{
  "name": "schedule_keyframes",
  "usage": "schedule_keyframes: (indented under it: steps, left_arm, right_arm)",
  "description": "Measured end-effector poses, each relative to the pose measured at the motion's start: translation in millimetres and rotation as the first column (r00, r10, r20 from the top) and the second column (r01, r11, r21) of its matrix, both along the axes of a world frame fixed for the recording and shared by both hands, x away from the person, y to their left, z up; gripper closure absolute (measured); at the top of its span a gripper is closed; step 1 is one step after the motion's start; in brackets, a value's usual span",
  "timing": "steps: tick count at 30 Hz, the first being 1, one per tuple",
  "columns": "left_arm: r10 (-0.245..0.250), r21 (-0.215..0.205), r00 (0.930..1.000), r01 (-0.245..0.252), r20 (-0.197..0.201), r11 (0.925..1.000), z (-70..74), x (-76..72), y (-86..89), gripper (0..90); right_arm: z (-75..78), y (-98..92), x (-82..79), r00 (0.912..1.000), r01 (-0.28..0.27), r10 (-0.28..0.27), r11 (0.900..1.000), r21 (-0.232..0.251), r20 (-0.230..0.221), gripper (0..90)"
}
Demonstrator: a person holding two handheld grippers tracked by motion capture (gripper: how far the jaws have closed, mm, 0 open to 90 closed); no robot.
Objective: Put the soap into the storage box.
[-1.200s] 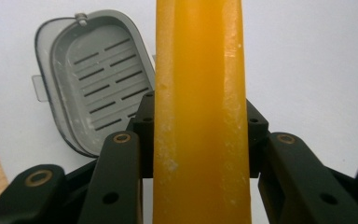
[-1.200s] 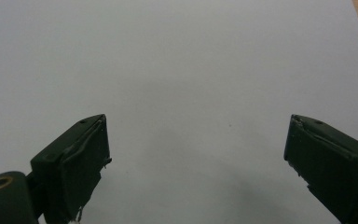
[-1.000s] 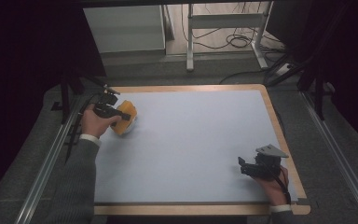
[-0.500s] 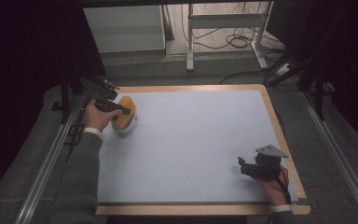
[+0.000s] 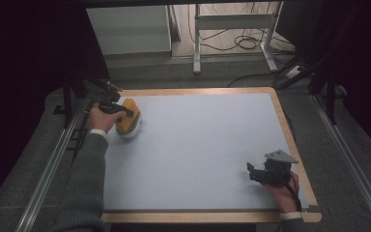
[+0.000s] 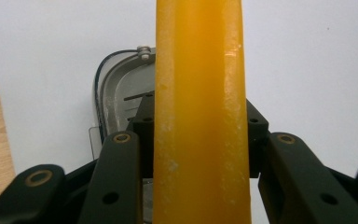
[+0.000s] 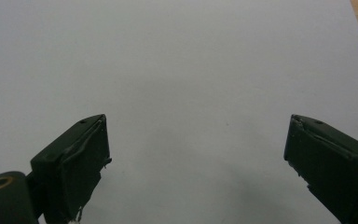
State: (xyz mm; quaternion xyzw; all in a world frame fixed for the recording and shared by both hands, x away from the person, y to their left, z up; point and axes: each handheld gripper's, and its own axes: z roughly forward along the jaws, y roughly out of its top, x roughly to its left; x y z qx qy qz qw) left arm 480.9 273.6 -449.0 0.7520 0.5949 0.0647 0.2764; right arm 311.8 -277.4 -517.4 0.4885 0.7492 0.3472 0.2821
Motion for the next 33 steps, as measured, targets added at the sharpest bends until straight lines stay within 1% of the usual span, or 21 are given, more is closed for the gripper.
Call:
schedule_keyframes:
  steps: [1, 6, 7, 9, 12, 15, 16, 17, 18, 19, 20, 21, 22, 23, 25, 26, 27, 28, 30, 33]
  left_arm:
    - [0.004, -0.006, 1.0000, -0.004, -0.004, 1.0000, -1.6, 1.4, 0.5, 61.1]
    - [0.026, -0.002, 0.9995, -0.026, -0.018, 0.9997, -9.8, 6.2, 1.7, 61.2]
    - [0.021, -0.001, 0.9994, -0.021, -0.026, 0.9998, -11.2, 6.7, 2.5, 61.1]
    - [0.033, -0.010, 0.9990, -0.033, -0.029, 0.9994, -14.0, 7.5, 3.1, 61.1]
    - [0.035, -0.003, 0.9987, -0.035, -0.037, 0.9994, -17.6, 7.7, 4.1, 61.1]
    - [0.037, 0.017, 0.9985, -0.036, -0.042, 0.9992, -20.7, 7.7, 3.4, 60.9]
    - [0.042, 0.014, 0.9985, -0.042, -0.033, 0.9990, -20.9, 7.3, 3.5, 60.7]
    - [0.046, -0.015, 0.9989, -0.046, -0.013, 0.9988, -19.2, 6.3, 5.1, 59.7]
    - [0.054, -0.037, 0.9985, -0.053, 0.007, 0.9979, -15.9, 5.2, 6.6, 56.2]
    - [0.062, -0.032, 0.9978, -0.061, 0.021, 0.9976, -12.4, 4.5, 6.7, 52.1]
    - [0.060, -0.018, 0.9978, -0.060, 0.026, 0.9980, -8.9, 4.1, 6.3, 47.4]
    - [0.060, -0.009, 0.9975, -0.060, 0.037, 0.9982, -5.6, 3.1, 6.1, 41.1]
    - [0.067, -0.009, 0.9963, -0.066, 0.054, 0.9978, -1.5, 1.7, 6.7, 41.1]
    - [0.071, 0.002, 0.9953, -0.072, 0.065, 0.9974, 0.8, 0.6, 7.0, 36.9]
    - [0.082, 0.028, 0.9922, -0.085, 0.094, 0.9960, 6.0, -2.9, 7.5, 32.7]
    - [0.076, 0.039, 0.9922, -0.081, 0.098, 0.9960, 7.6, -4.2, 8.0, 30.1]
    - [0.075, 0.054, 0.9907, -0.081, 0.114, 0.9952, 9.9, -6.2, 8.4, 28.8]
    - [0.073, 0.061, 0.9900, -0.081, 0.120, 0.9949, 11.6, -7.7, 8.8, 28.8]
    - [0.066, 0.056, 0.9880, -0.074, 0.140, 0.9957, 16.6, -12.4, 9.5, 27.5]
    - [0.029, 0.041, 0.9876, -0.036, 0.154, 0.9985, 24.0, -21.2, 8.9, 26.6]
  right_arm:
    - [0.0, 0.0, 0.0, 1.0000, 0.000, 0.000, 1.000, 0.000, 0.000, 6.6]
    - [-0.5, -0.3, 0.1, 1.0000, 0.000, 0.000, 1.000, 0.000, -0.002, 6.6]
    - [-0.7, -0.4, 0.2, 1.0000, 0.000, 0.000, 1.000, 0.000, -0.003, 6.6]
    - [-1.0, -0.6, 0.3, 1.0000, 0.002, -0.002, 1.000, -0.001, -0.005, 6.6]
    - [-1.1, -0.5, 0.5, 1.0000, 0.001, -0.001, 1.000, 0.000, -0.004, 6.6]
    - [-1.5, -0.2, 0.7, 1.0000, 0.001, -0.001, 1.000, -0.001, -0.005, 6.6]
    - [-1.6, -0.1, 0.6, 1.0000, 0.001, -0.001, 1.000, -0.003, -0.005, 6.6]
    - [-1.7, 0.1, 0.6, 1.0000, 0.000, 0.000, 1.000, -0.002, -0.005, 6.6]
    - [-1.6, 0.2, 0.6, 1.0000, 0.000, 0.000, 1.000, -0.002, -0.006, 6.6]
    - [-1.6, 0.3, 0.6, 1.0000, 0.000, 0.000, 1.000, -0.003, -0.005, 6.6]
    - [-1.6, 0.4, 0.6, 1.0000, 0.000, 0.000, 1.000, -0.004, -0.004, 6.6]
    - [-2.2, 0.7, 0.8, 1.0000, 0.000, 0.000, 1.000, -0.005, -0.006, 6.6]
    - [-2.2, 0.7, 0.8, 1.0000, 0.000, 0.000, 1.000, -0.005, -0.006, 6.6]
    - [-2.4, 1.1, 0.8, 1.0000, -0.002, 0.002, 1.000, -0.007, -0.006, 6.6]
    - [-2.2, 1.8, 0.3, 1.0000, -0.003, 0.003, 1.000, -0.006, -0.008, 6.6]
    - [-1.9, 2.0, 0.1, 1.0000, -0.003, 0.003, 1.000, -0.007, -0.007, 6.6]
    - [-2.0, 1.8, 0.4, 1.0000, -0.004, 0.004, 1.000, -0.006, -0.007, 6.6]
    - [-2.0, 1.8, 0.4, 1.0000, -0.004, 0.004, 1.000, -0.006, -0.007, 6.6]
    - [-2.6, 1.2, 0.8, 1.0000, -0.003, 0.003, 1.000, -0.007, -0.007, 6.6]
    - [-2.2, 1.6, 1.2, 1.0000, -0.002, 0.002, 1.000, -0.005, -0.007, 6.6]
